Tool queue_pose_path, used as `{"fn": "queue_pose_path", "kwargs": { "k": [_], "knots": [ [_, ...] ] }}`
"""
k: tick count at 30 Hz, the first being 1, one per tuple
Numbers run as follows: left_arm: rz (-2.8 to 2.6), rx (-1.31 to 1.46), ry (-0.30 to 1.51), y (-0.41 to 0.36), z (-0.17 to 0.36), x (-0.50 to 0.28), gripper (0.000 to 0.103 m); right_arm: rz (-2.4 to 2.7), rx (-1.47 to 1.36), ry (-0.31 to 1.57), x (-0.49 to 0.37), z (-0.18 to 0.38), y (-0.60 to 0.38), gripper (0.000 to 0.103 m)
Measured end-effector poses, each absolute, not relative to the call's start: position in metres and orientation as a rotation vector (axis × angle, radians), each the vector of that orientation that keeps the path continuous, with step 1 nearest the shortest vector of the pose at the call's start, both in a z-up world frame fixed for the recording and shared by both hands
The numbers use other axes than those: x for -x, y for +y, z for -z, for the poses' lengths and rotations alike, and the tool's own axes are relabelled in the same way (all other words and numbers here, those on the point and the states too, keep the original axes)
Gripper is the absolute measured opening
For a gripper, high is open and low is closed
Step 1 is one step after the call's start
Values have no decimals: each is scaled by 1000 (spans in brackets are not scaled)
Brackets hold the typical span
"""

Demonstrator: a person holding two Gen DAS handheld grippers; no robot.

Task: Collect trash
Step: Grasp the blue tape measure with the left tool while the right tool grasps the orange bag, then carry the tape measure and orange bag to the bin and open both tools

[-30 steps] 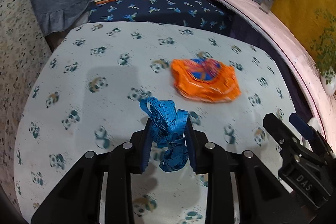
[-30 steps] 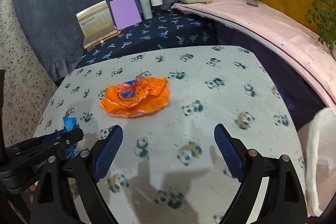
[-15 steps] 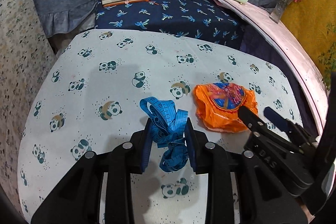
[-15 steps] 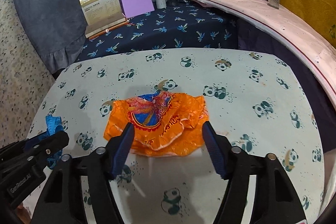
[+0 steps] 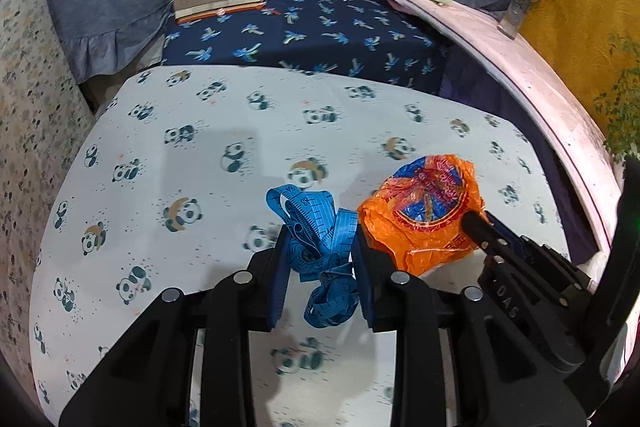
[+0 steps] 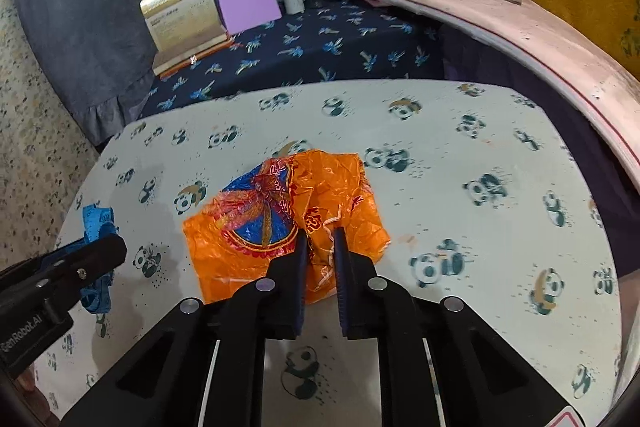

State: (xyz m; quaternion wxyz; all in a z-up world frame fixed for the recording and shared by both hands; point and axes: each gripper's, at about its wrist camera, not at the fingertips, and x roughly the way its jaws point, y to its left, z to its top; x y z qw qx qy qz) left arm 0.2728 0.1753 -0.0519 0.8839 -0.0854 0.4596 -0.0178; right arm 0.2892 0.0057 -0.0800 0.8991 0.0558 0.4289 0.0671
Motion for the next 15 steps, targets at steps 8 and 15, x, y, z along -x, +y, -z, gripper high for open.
{"fn": "queue_pose_path", "kwargs": {
  "k": [8, 15],
  "knots": [
    [119, 138, 917, 126, 26, -254, 28, -83, -142, 806, -258, 43, -35, 11],
    [205, 88, 880, 70, 5, -232, 28, -11, -175, 746, -223, 19, -85, 11]
  ]
}}
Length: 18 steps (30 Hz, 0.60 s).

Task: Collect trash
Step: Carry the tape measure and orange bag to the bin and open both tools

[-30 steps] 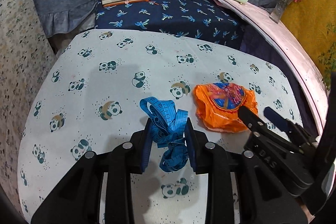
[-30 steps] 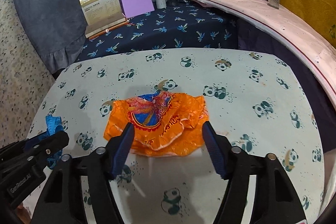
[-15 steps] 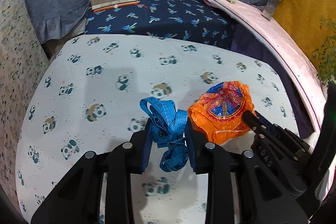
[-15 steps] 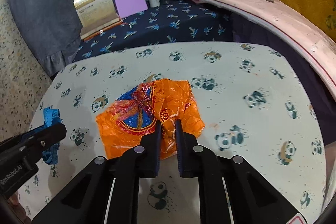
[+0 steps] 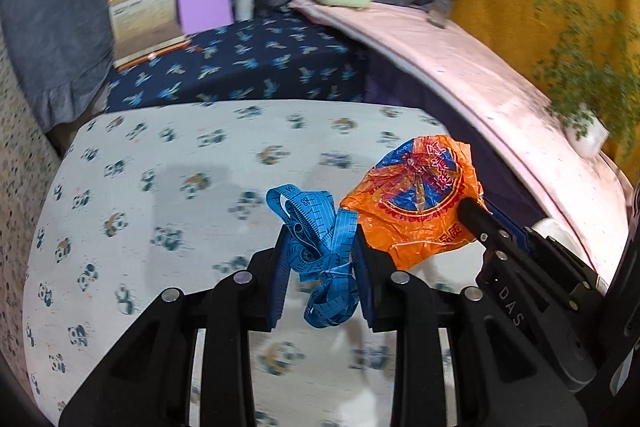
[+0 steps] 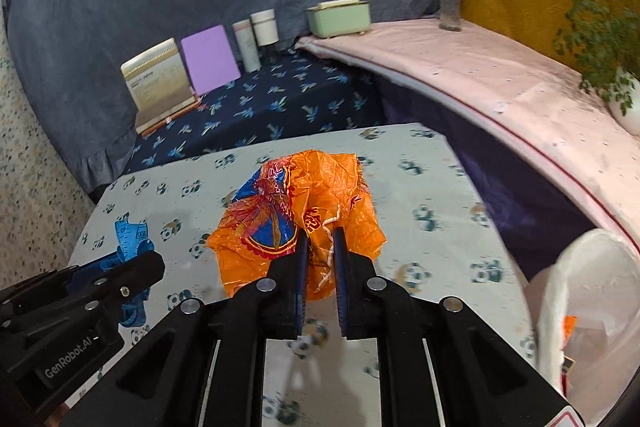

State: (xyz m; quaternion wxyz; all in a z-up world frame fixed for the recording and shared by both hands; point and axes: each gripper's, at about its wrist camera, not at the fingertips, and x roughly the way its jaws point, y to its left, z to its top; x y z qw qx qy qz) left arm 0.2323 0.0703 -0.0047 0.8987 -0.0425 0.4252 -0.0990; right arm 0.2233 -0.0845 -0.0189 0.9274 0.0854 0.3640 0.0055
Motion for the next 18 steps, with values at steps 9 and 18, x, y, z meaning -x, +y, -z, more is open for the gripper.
{"fn": "queue_pose_path", "kwargs": {
  "k": [9, 18],
  "knots": [
    [331, 1, 858, -13, -11, -198, 28, 107, -230, 689, -171, 1, -163, 11],
    [466, -97, 839, -99, -18, -163, 28, 237, -294, 650, -118, -3, -242, 11]
  ]
}}
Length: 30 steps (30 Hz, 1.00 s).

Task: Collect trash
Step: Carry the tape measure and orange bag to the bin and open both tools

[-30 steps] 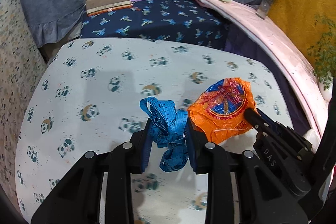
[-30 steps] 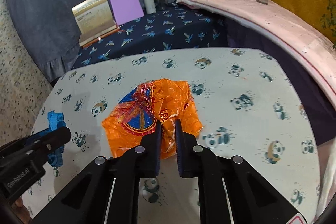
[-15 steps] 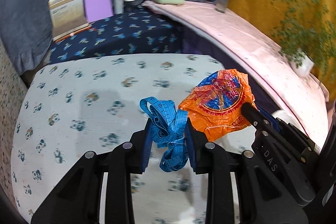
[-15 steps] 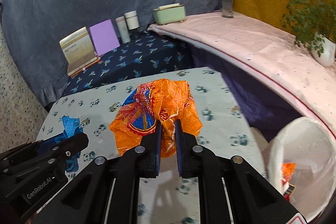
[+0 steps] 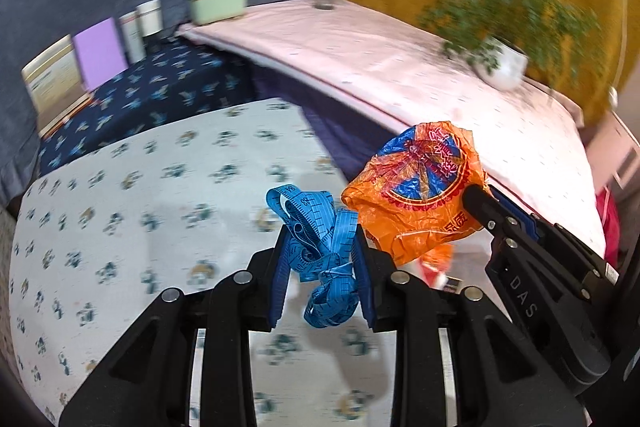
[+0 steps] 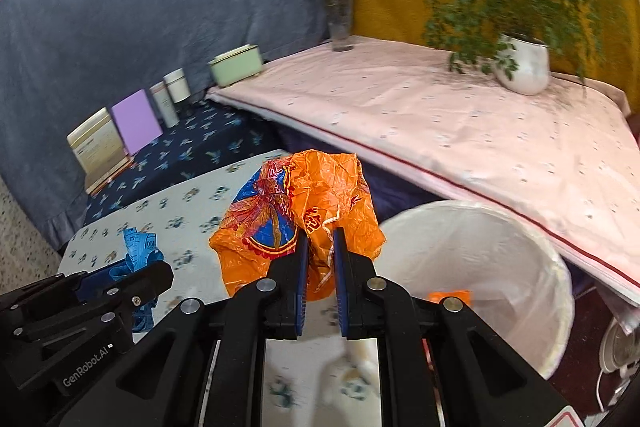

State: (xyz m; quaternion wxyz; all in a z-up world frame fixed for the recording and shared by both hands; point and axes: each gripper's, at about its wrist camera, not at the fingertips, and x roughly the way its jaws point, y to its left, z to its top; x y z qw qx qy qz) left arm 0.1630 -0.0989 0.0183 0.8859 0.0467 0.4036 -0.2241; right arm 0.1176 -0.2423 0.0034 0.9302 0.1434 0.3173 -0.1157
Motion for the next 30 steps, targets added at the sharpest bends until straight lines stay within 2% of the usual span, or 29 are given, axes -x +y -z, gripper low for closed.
{"fn": "queue_pose_path", "kwargs": {
  "k": [10, 19, 21, 23, 25, 30],
  "knots": [
    [614, -185, 846, -181, -19, -132, 28, 371, -354, 629, -68, 5, -316, 11],
    [691, -186, 876, -218, -10, -129, 30, 447, -392, 630, -41, 17, -360, 11],
    [688, -182, 878, -221, -9, -129, 36, 455, -399, 628, -38, 18, -364, 11],
    [680, -179, 876, -223, -9, -130, 50, 456, -404, 626, -35, 18, -367, 11],
    [673, -172, 863, -223, -11, -130, 56, 453, -403, 625, -37, 19, -367, 11],
    [661, -168, 855, -219, -13, -133, 58, 437, -405, 628, -44, 20, -365, 12]
  ]
}}
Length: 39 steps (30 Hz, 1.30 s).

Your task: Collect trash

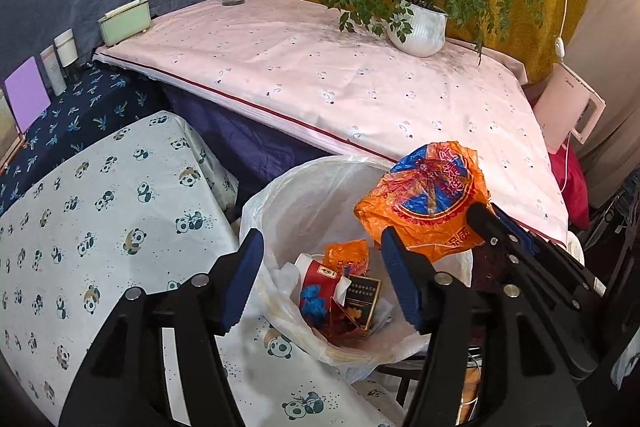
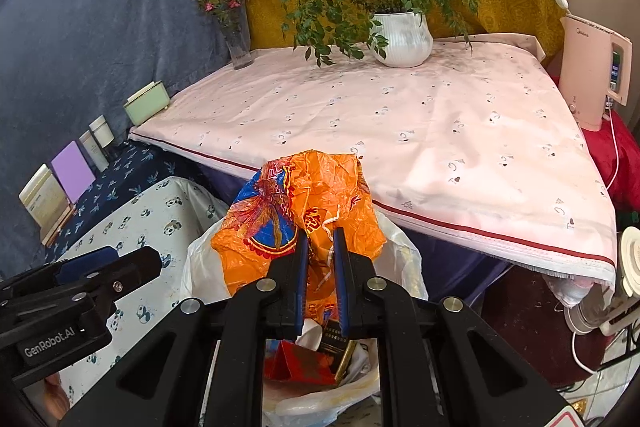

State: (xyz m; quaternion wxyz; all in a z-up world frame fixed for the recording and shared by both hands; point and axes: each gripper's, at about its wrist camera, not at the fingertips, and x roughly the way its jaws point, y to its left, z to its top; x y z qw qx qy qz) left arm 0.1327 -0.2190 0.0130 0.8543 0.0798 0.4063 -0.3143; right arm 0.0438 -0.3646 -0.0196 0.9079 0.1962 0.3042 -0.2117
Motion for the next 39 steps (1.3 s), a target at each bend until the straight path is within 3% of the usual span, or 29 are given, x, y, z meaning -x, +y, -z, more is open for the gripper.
{"fn": "queue_pose_path", "kwargs": {
  "k": [4, 8, 17, 26, 34, 39],
  "knots": [
    [643, -162, 853, -213, -14, -136, 59, 417, -393, 634, -51, 20, -359, 16],
    [618, -161, 839, -207, -13, -137, 68, 405, -370, 638, -58, 20, -351, 18],
    [581, -157, 842, -194, -10, -140, 69, 381, -340, 640, -60, 14, -337, 39],
    [550, -155, 840, -183, -10, -138, 70, 364, -301, 658, -54, 7, -326, 51],
    [517, -152, 829, -167, -10, -132, 80, 366, -272, 678, -41, 4, -317, 63],
    [502, -174, 821, -159, -8, -126, 80, 366, -249, 698, -34, 5, -310, 67]
  ]
}}
